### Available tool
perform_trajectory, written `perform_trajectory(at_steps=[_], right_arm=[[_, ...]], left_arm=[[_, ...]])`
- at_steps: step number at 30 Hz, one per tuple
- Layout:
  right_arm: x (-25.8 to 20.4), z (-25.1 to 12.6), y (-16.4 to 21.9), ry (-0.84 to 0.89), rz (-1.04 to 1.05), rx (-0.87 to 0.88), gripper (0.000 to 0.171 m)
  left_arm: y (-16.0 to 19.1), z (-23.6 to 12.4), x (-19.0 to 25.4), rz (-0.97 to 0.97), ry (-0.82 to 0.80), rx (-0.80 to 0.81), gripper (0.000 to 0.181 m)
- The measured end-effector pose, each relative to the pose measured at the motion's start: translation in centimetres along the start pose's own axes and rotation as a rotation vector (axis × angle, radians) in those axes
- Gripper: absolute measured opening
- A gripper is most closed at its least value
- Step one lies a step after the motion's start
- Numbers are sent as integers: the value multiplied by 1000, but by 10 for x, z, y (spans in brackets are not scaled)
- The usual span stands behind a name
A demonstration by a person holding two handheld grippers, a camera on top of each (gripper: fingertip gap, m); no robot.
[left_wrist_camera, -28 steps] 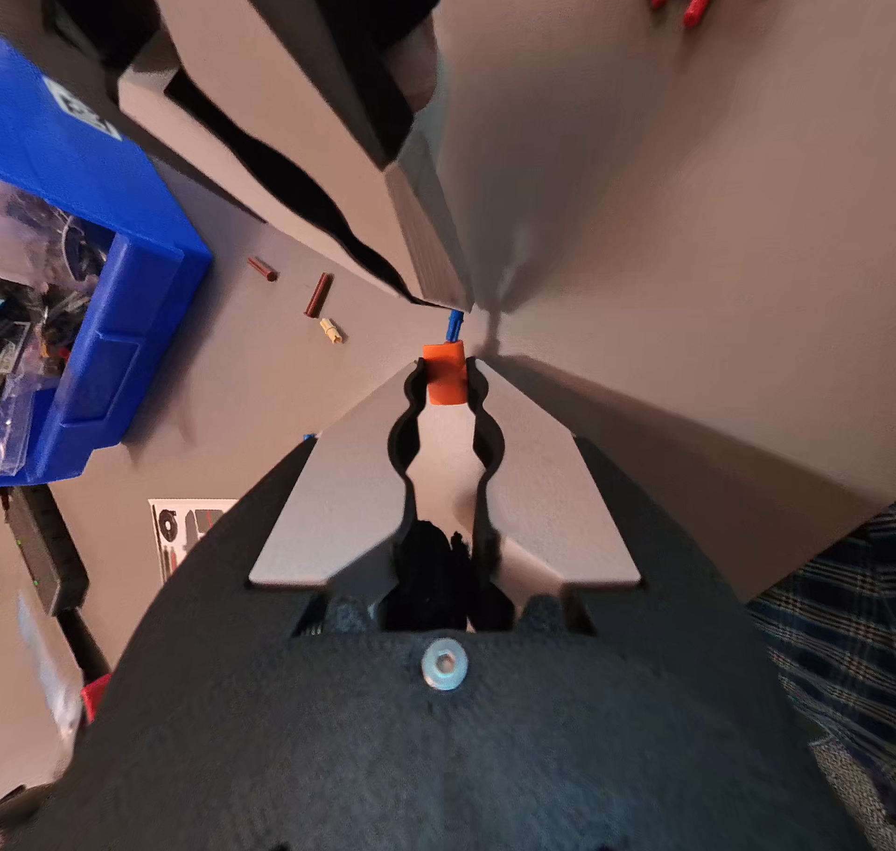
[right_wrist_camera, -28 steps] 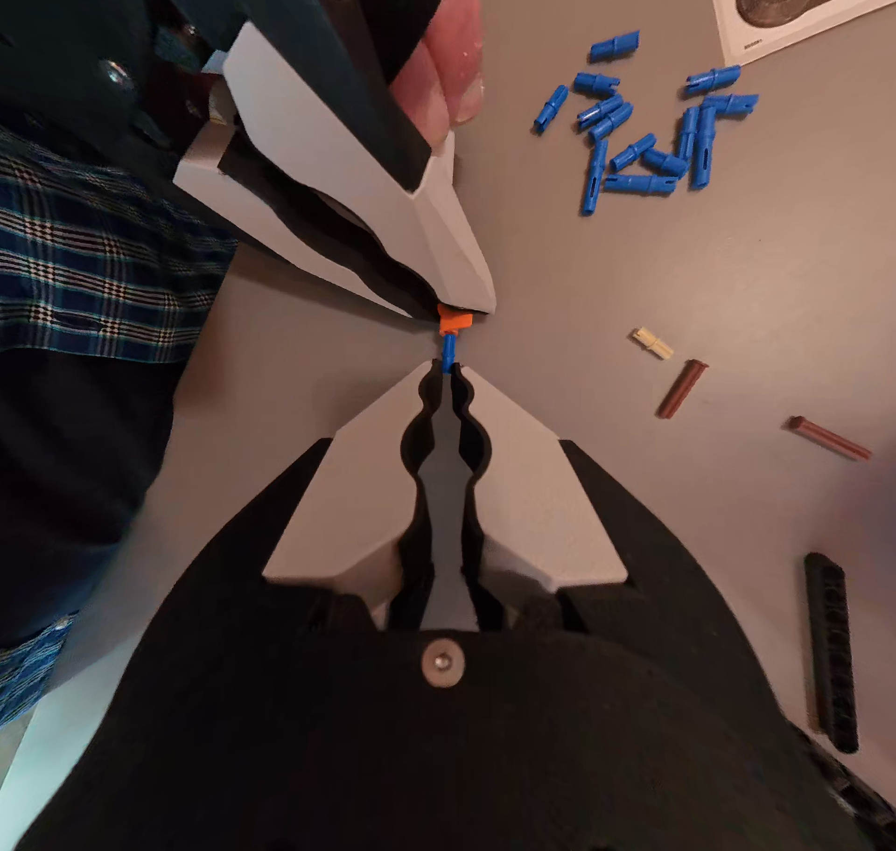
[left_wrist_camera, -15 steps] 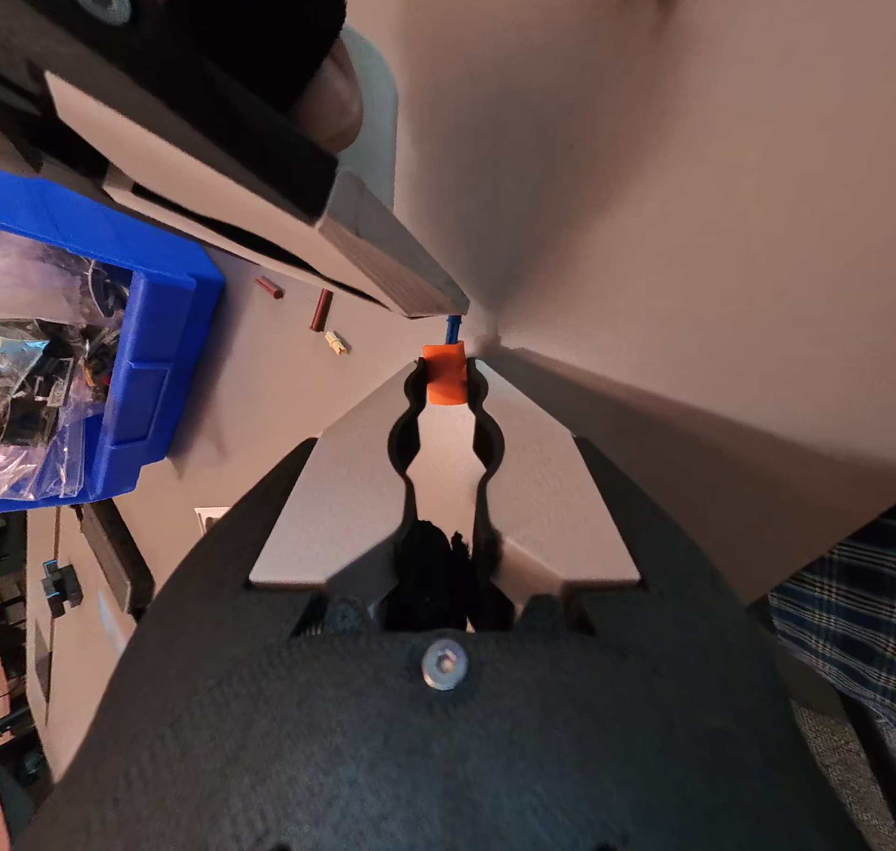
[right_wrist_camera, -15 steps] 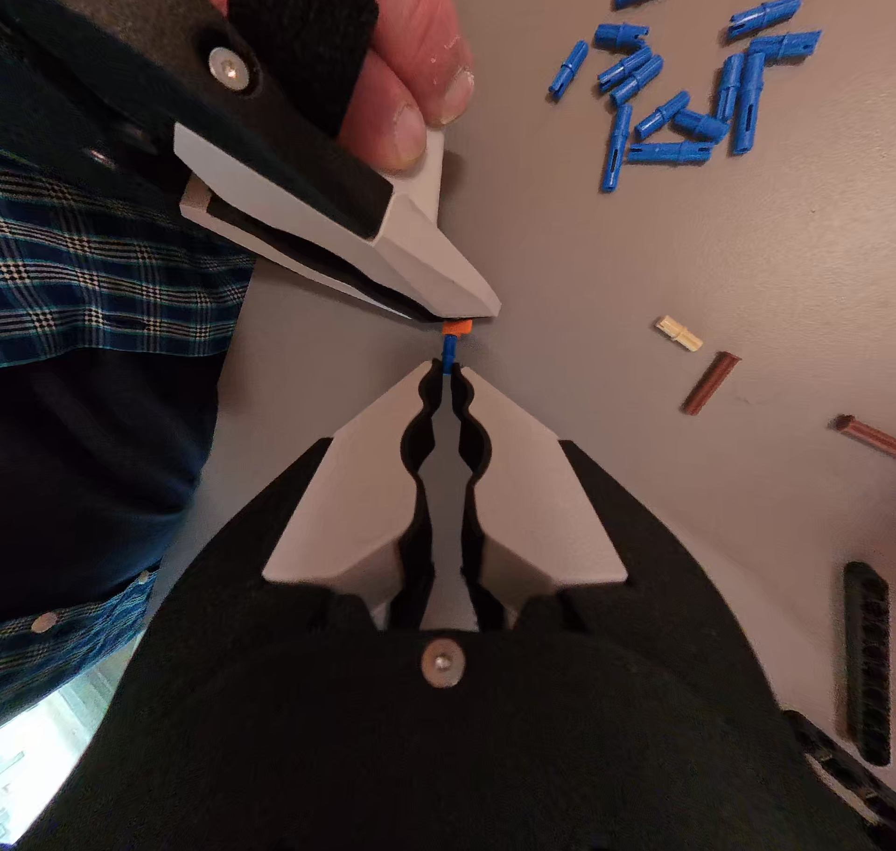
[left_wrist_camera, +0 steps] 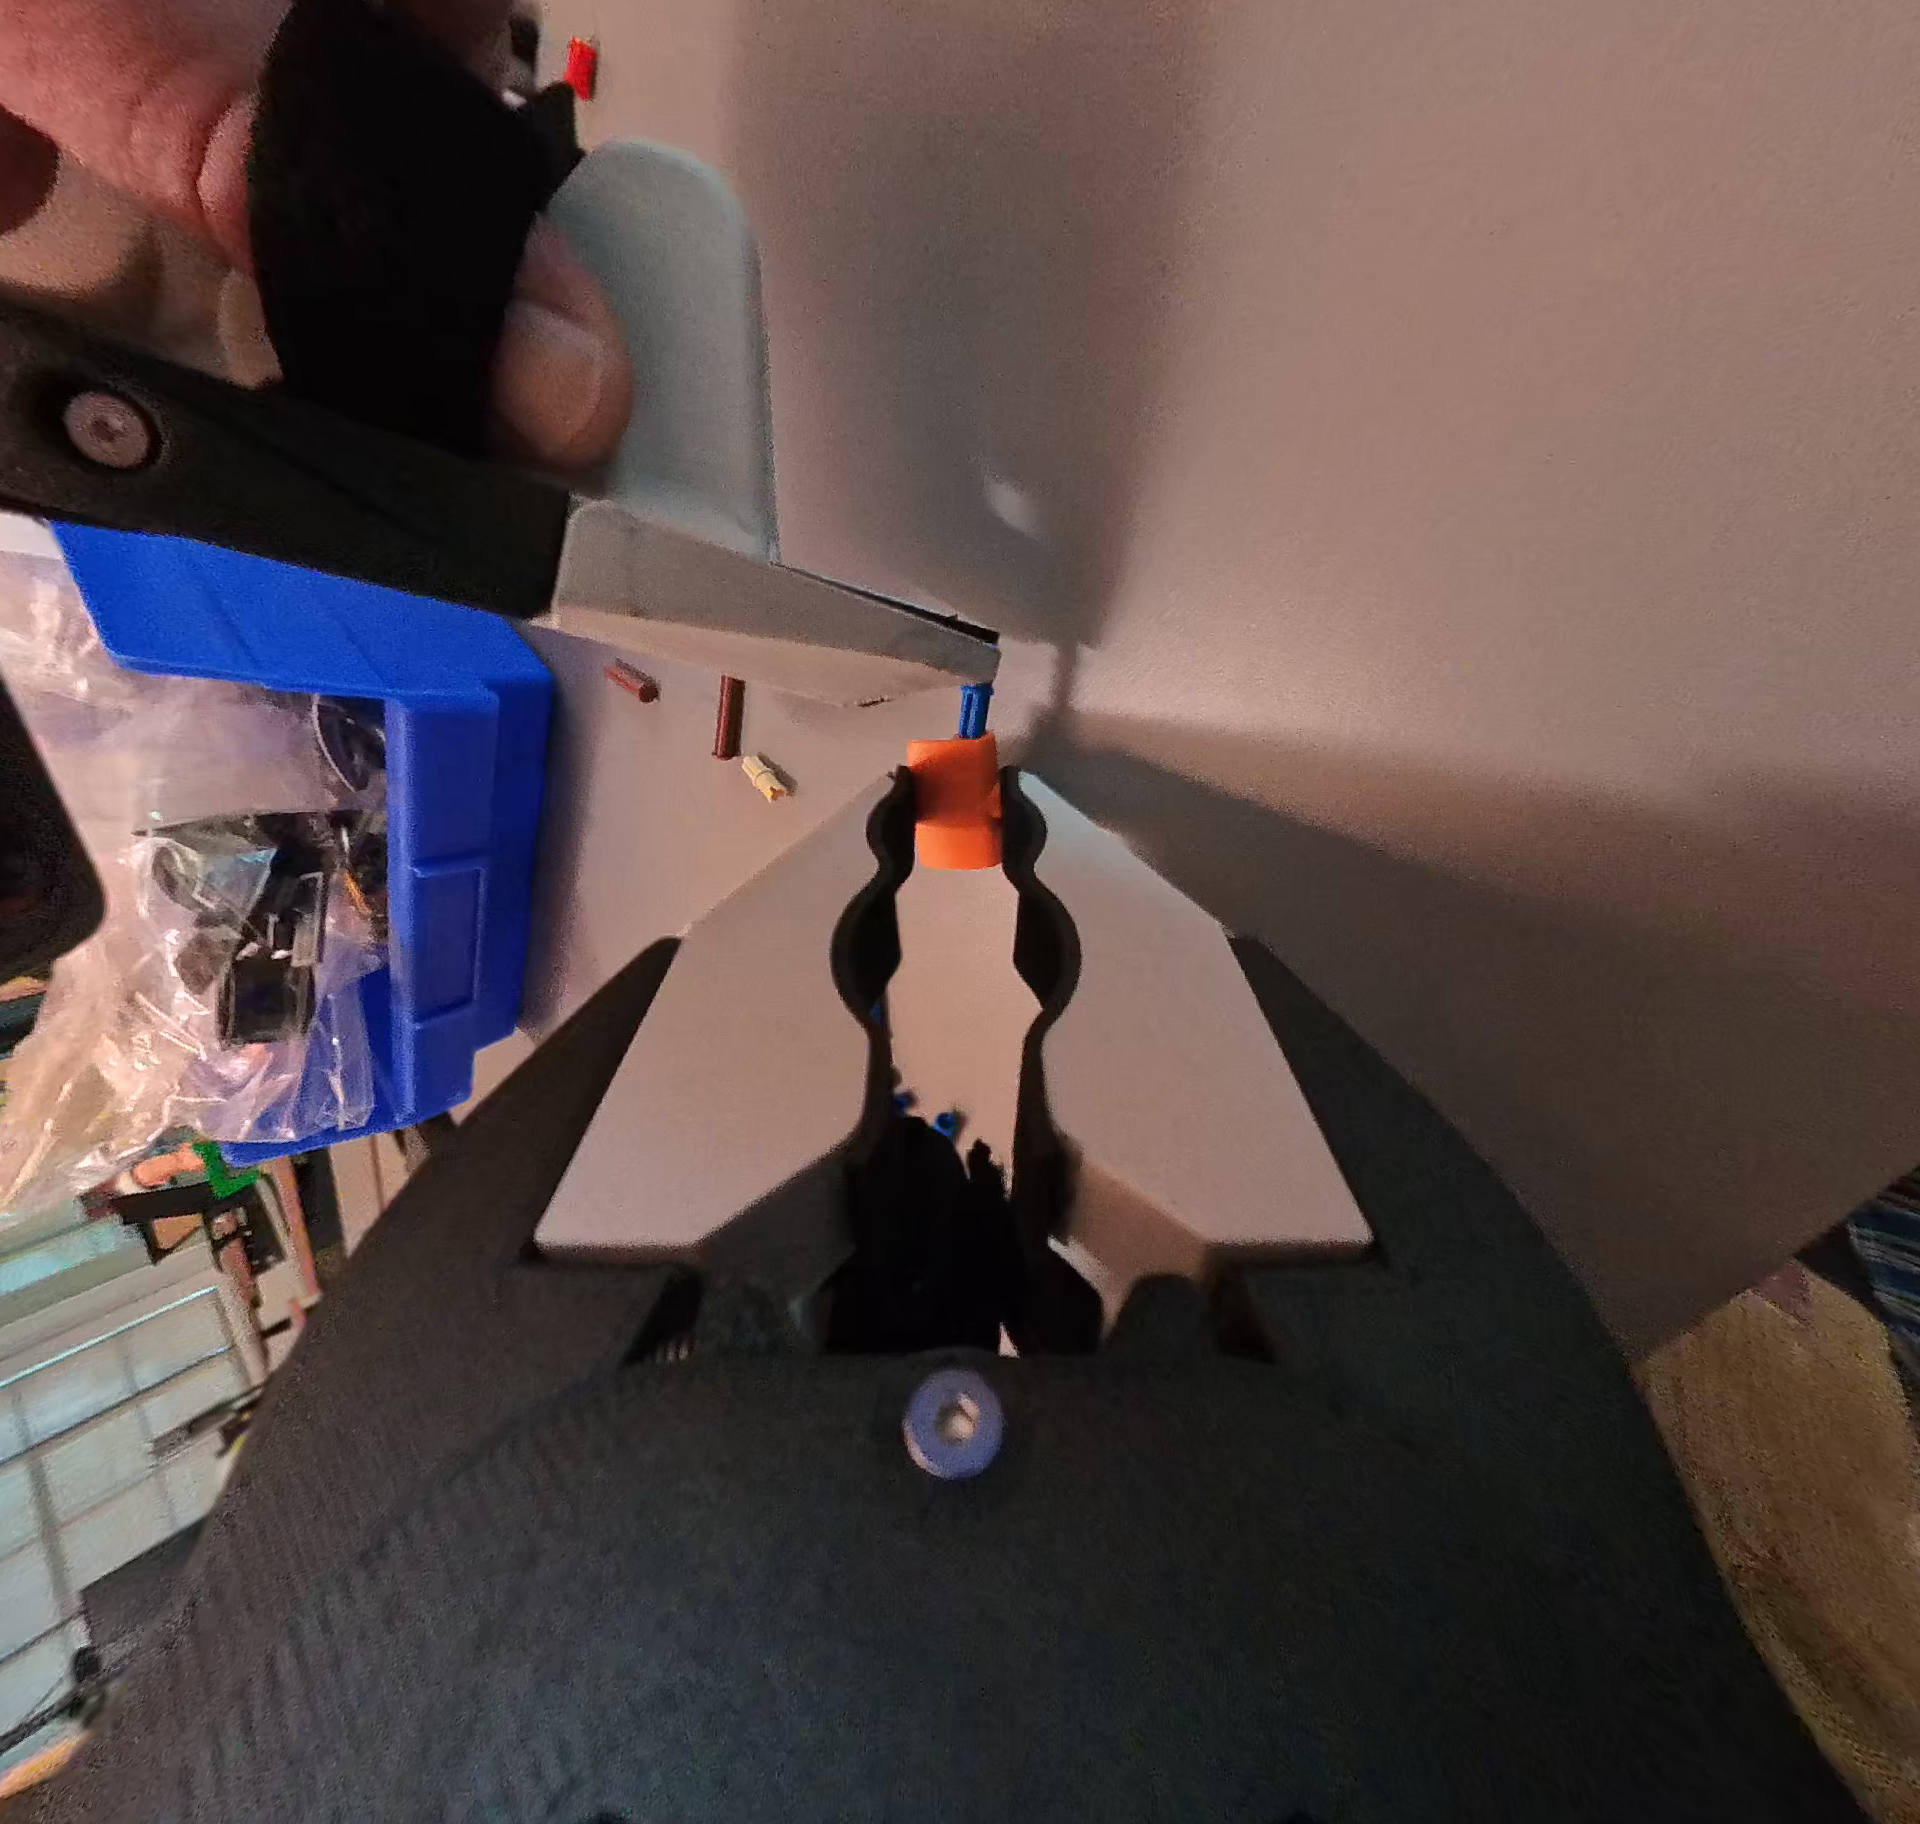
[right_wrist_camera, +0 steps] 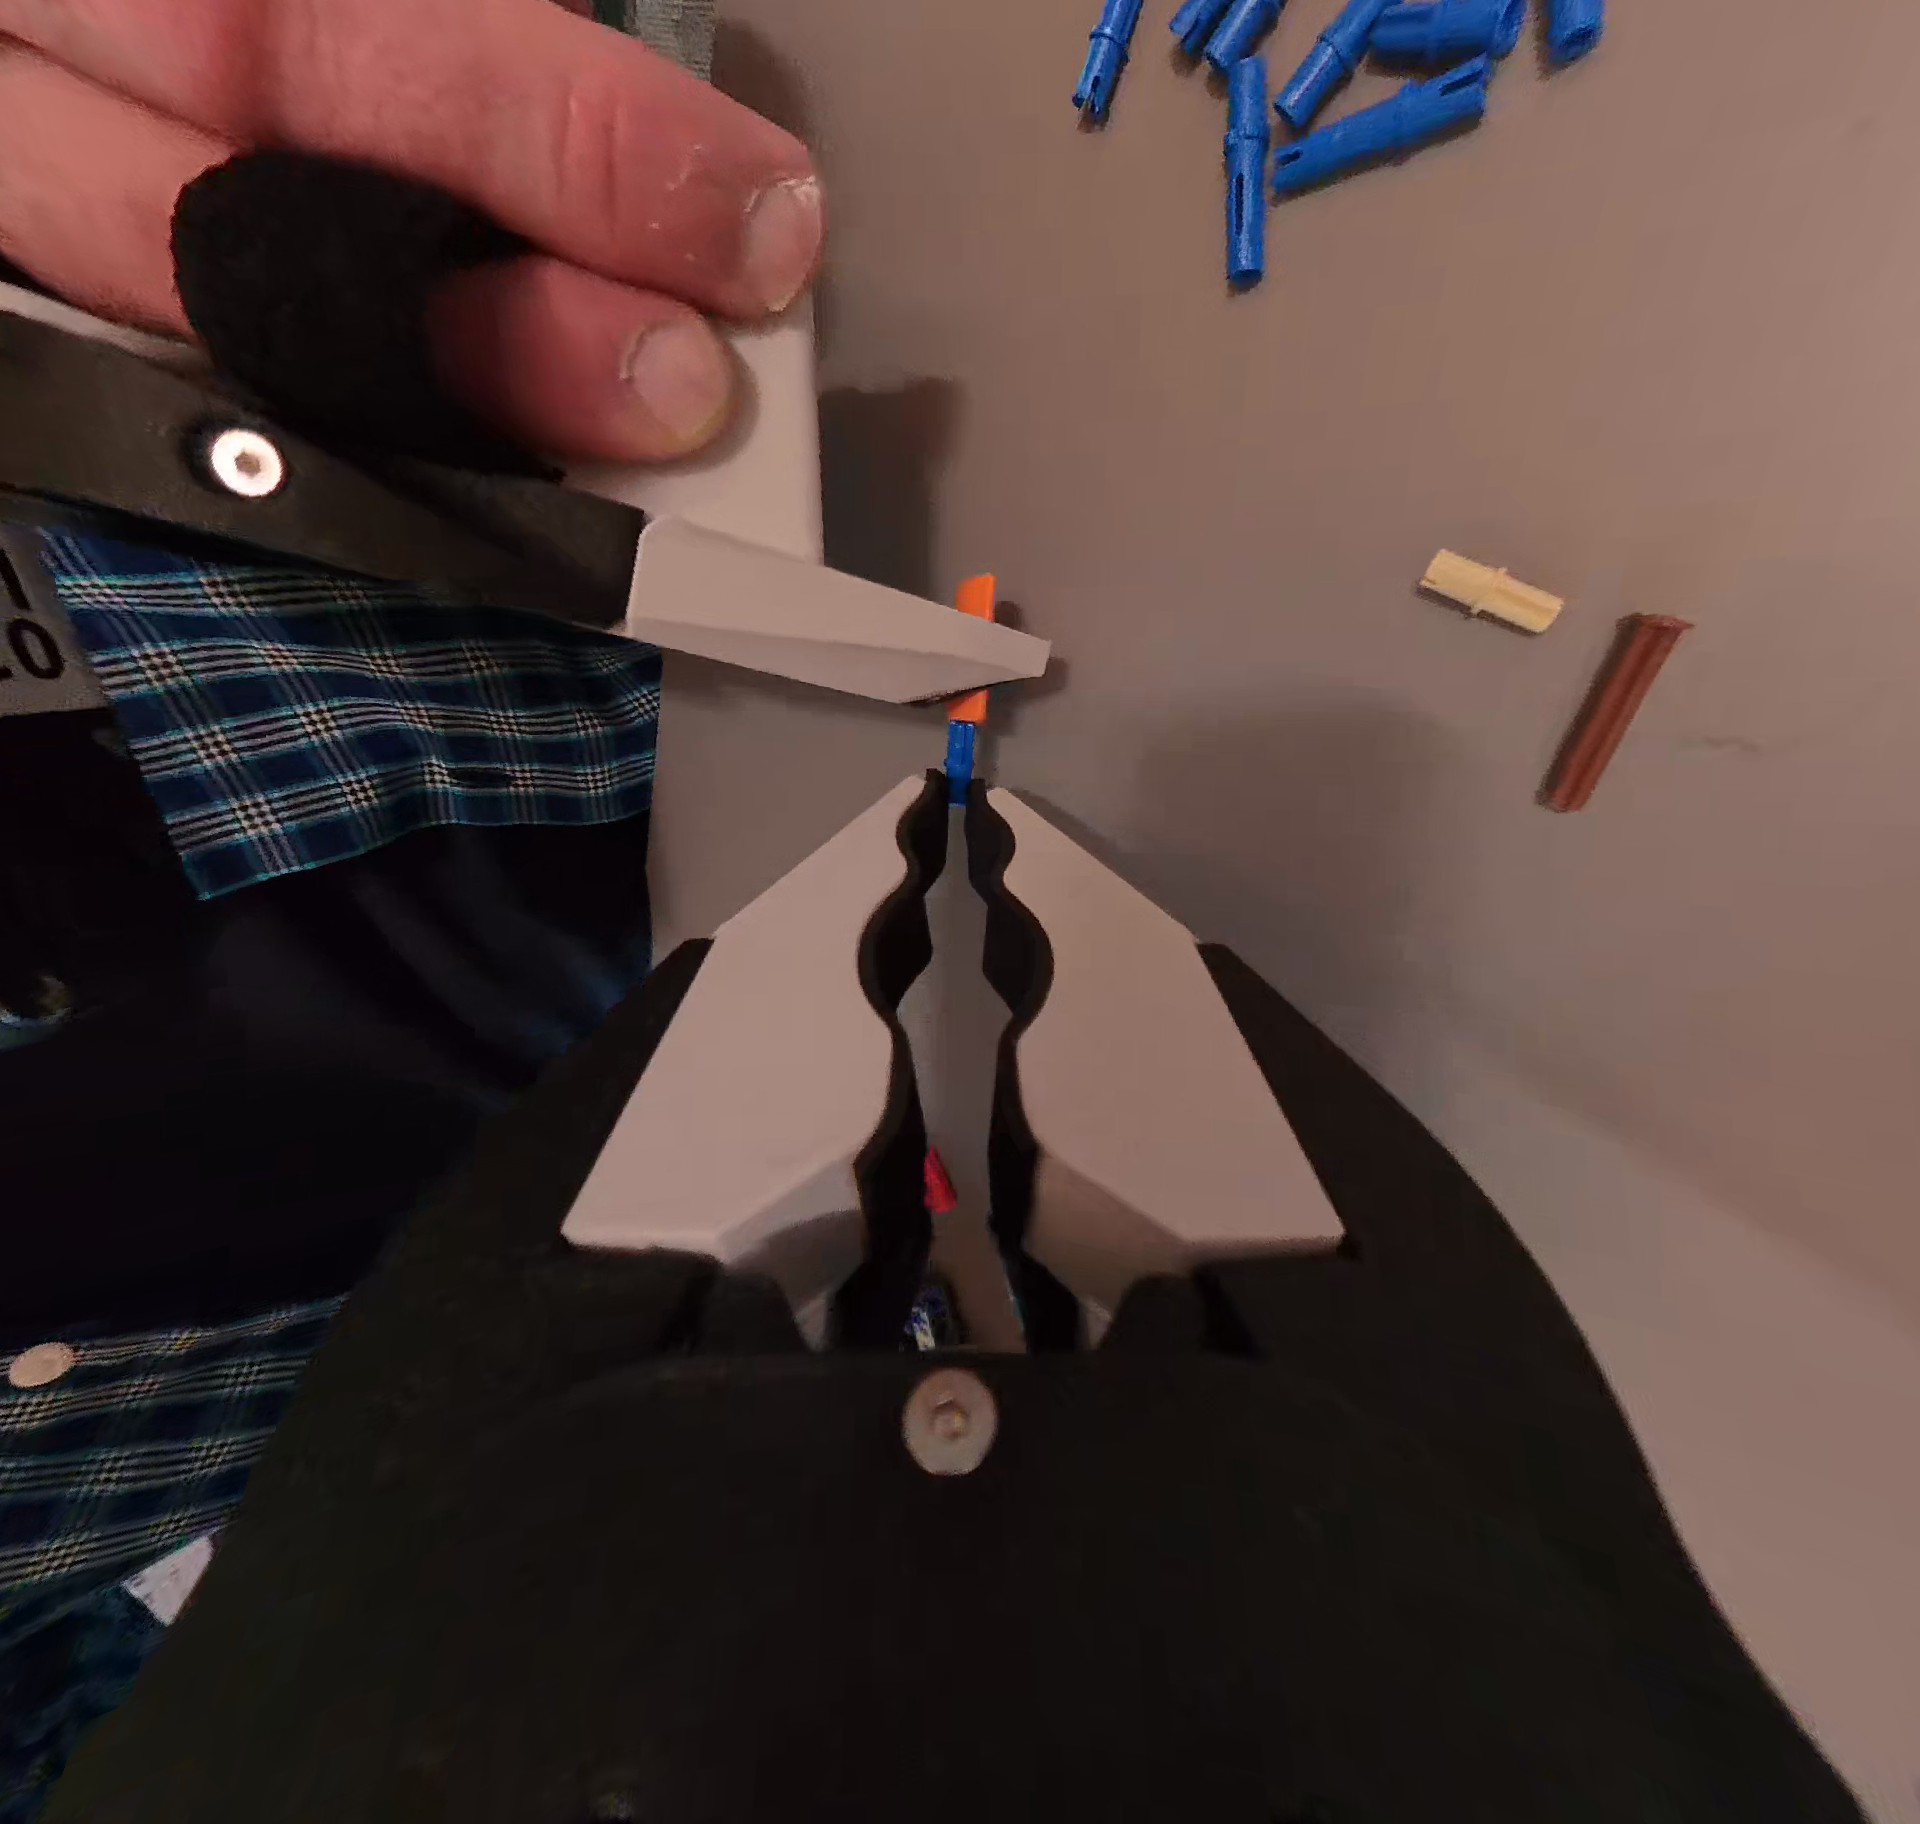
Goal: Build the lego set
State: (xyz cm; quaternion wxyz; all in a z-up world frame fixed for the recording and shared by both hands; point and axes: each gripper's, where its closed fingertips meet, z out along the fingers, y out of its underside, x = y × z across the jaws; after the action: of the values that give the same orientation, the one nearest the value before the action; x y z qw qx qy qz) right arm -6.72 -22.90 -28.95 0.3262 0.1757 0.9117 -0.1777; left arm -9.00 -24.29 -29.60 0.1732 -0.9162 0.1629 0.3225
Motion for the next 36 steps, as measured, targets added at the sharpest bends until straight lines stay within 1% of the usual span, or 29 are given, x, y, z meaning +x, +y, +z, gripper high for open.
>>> perform_trajectory(at_steps=[1,10,23,36], right_arm=[[0,0,0,-9,7,0,0],[0,-1,-1,-97,86,30,0],[2,-1,-7,-95,81,176,0],[3,1,-6,-140,66,181,0]], left_arm=[[0,0,0,13,-6,0,14],[0,0,-2,139,-56,14,13],[3,2,-6,116,-89,34,13],[2,2,-5,183,-105,56,14]])
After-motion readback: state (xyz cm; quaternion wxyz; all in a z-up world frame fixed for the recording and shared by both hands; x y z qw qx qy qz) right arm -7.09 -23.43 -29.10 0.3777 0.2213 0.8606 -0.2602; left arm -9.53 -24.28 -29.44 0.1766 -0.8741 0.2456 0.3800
